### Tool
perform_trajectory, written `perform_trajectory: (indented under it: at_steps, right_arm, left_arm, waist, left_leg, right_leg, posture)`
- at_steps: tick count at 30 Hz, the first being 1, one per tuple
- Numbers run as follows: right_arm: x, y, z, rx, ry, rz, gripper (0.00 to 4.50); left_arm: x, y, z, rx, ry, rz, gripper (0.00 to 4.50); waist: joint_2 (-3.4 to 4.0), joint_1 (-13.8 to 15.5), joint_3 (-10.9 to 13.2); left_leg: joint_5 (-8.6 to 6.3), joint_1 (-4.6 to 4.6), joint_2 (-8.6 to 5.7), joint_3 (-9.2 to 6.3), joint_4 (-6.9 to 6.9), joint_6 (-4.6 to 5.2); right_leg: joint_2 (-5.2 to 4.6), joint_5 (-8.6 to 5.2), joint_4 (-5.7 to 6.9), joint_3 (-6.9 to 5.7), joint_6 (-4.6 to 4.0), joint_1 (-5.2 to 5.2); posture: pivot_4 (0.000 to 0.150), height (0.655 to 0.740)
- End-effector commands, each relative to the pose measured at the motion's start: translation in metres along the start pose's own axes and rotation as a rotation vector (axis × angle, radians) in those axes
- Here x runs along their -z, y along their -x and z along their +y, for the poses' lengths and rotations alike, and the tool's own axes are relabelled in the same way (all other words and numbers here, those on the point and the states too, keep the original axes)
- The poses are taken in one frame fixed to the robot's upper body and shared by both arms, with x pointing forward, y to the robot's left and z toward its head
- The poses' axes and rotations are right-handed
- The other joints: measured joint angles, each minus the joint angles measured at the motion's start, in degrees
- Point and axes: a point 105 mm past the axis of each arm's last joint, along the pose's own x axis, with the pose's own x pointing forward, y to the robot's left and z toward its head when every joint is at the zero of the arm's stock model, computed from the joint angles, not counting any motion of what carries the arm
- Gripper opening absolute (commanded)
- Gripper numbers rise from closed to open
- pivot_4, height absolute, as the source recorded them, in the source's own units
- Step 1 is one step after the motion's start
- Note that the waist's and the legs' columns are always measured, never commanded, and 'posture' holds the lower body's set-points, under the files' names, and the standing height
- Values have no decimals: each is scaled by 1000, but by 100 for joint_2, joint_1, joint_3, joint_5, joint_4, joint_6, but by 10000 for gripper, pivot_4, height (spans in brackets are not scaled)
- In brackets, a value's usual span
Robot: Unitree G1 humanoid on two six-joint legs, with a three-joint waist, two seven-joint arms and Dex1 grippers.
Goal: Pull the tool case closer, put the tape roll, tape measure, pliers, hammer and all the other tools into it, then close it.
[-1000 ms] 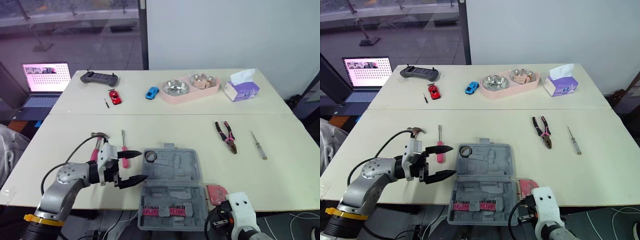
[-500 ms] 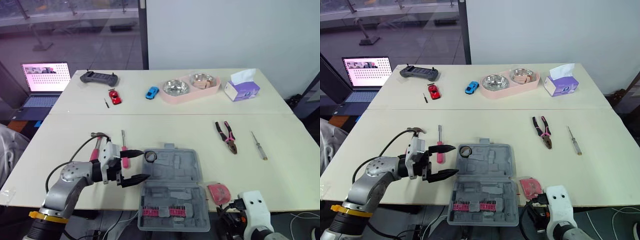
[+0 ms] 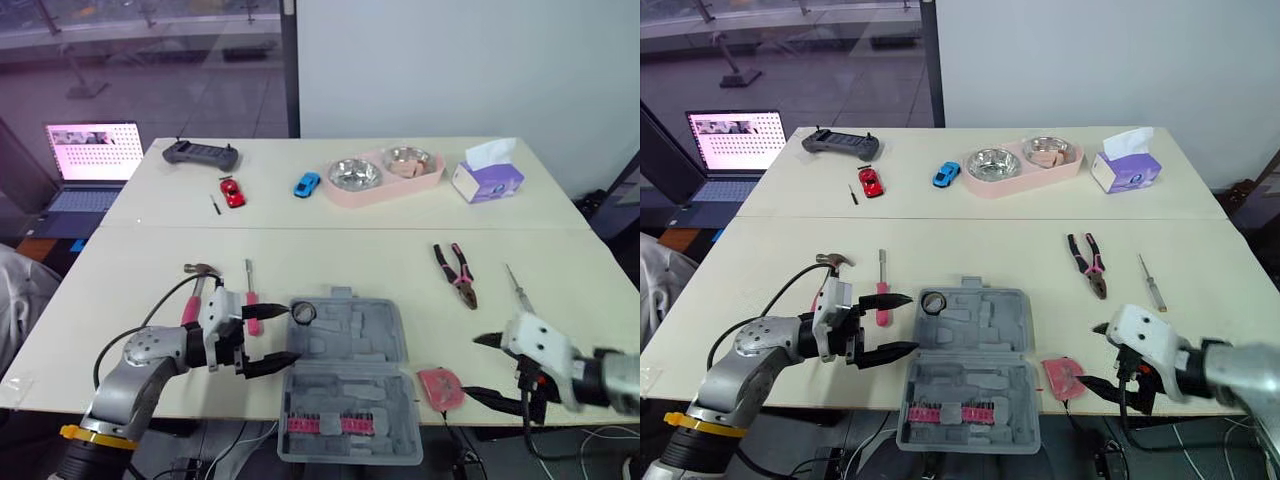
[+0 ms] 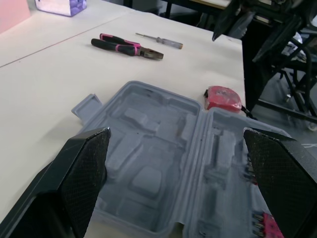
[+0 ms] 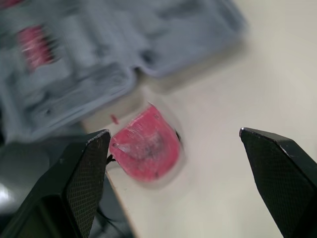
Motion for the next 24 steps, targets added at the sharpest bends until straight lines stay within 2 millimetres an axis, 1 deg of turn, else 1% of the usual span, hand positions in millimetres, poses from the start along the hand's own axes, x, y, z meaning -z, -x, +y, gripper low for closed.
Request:
perform_trajectory:
  at_steps: [1,3,5,8,10,14,18,24]
  right_arm:
    - [8,-11,6,-179,177,38,44101]
    - [16,-15,4,-245,249,69,44101]
    - [24,-21,-1,-274,307,88,44101]
    - [27,-32,-10,-265,373,75,44101]
    - [29,-37,-13,-267,399,72,44101]
    - [36,-44,-14,-300,436,89,44101]
    - [37,-53,-11,-319,430,80,44101]
    - [40,-62,-15,-303,427,84,44101]
  left_arm:
    - [-5,5,-2,7,-31,-6,45000]
    - [-4,6,-4,10,-40,4,45000]
    - [-5,8,-6,11,-54,9,45000]
    - [-9,12,-10,25,-85,13,45000]
    - [-7,17,-15,47,-111,39,45000]
    - [-10,25,-20,77,-149,74,45000]
    - [-19,25,-19,95,-200,63,45000]
    - [-20,25,-19,102,-234,69,45000]
  waist:
    - [-5,2,3]
    - [-1,-8,10]
    - [-1,-4,13]
    - [-2,-2,15]
    - [0,-2,15]
    - [5,-2,15]
    - [5,7,15]
    - [8,-5,15]
  left_leg:
    - [-2,-1,0,-1,0,3]
    - [-6,-1,0,5,3,8]
    - [-9,-2,-2,12,3,12]
    - [-9,-1,-2,14,5,12]
    - [-8,0,0,13,6,9]
    - [-6,1,0,14,4,7]
    - [-5,1,-1,13,10,5]
    - [-4,4,-1,14,8,4]
  right_leg:
    - [0,0,-1,0,0,0]
    - [-1,0,-3,2,1,-1]
    - [-3,0,-5,8,0,-2]
    - [-3,1,-3,11,-1,-3]
    - [-1,1,0,11,-2,-4]
    - [0,2,3,15,-5,-6]
    - [1,2,4,16,-9,-5]
    - [5,4,9,20,-9,-9]
  posture:
    - [1500,7400]
    - [1500,7400]
    - [1500,7400]
    - [1500,7400]
    - [1500,7400]
    - [1500,7400]
    - [1500,7400]
    - [1500,7400]
